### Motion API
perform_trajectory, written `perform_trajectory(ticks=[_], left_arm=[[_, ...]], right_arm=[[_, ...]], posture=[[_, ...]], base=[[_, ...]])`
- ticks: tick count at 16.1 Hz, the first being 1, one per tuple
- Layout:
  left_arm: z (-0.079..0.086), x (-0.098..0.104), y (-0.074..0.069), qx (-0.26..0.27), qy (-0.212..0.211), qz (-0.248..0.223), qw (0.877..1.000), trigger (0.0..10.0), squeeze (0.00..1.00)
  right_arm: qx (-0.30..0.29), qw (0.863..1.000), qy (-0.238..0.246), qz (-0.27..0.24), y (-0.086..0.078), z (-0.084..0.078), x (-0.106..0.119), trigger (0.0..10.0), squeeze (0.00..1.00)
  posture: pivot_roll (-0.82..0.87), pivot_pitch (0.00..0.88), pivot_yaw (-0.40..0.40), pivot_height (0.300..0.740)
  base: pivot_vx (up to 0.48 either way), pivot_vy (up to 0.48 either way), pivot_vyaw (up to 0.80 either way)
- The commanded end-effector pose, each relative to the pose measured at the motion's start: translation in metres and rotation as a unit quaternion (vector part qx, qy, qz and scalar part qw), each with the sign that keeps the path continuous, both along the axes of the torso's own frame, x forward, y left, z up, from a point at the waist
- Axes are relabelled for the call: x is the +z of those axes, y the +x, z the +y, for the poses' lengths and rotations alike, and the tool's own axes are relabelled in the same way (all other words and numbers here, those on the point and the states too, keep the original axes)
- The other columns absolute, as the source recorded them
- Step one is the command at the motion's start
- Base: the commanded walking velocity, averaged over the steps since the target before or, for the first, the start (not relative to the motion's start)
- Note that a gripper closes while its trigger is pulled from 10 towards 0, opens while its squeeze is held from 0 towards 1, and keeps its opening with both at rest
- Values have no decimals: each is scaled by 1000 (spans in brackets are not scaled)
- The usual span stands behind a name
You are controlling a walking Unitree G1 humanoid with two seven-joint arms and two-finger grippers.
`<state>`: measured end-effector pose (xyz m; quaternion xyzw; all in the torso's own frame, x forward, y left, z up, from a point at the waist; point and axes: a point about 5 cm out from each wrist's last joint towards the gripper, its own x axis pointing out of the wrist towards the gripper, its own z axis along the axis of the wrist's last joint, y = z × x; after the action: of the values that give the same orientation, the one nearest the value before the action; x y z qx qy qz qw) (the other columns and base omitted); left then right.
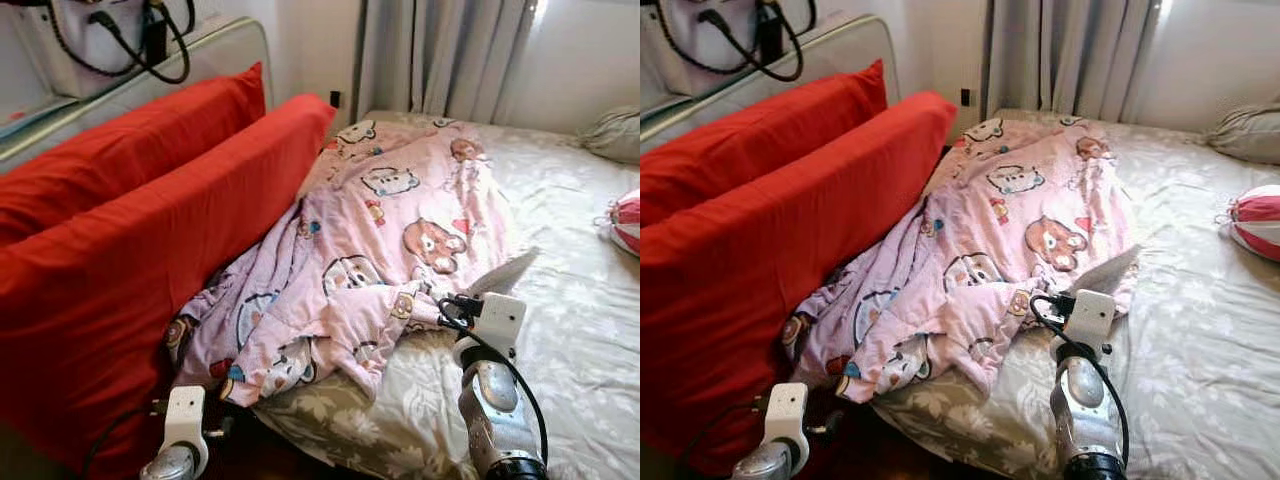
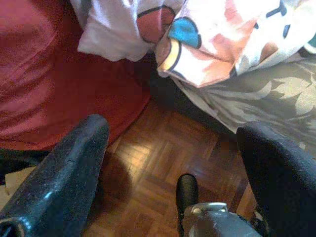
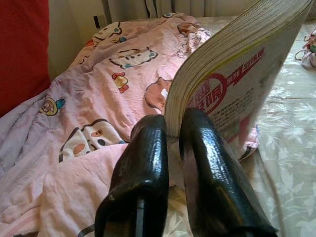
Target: Clean up the room
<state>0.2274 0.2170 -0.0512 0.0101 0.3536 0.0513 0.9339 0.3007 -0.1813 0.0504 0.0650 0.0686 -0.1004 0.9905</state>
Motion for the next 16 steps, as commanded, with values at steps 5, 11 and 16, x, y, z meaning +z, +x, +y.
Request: perform_trajectory(ticks=[5, 11, 16], left_arm=[[3, -3, -5, -2, 9, 16, 1000, 10000, 0], [2, -2, -4, -6, 10, 13, 1000, 10000, 0], [0, -2, -3, -7, 9, 10, 1000, 10000, 0]], right_arm=[[2, 1000, -8, -15, 7, 3, 9, 10000, 0], [4, 1000, -18, -23, 7, 6, 10, 10000, 0], [-1, 1000, -19, -7, 6, 2, 6, 10000, 0]], posture=[[25, 0, 23, 740], [29, 0, 27, 740], [38, 0, 26, 740]], base=[[0, 0, -359], [0, -137, 0], [0, -345, -396]])
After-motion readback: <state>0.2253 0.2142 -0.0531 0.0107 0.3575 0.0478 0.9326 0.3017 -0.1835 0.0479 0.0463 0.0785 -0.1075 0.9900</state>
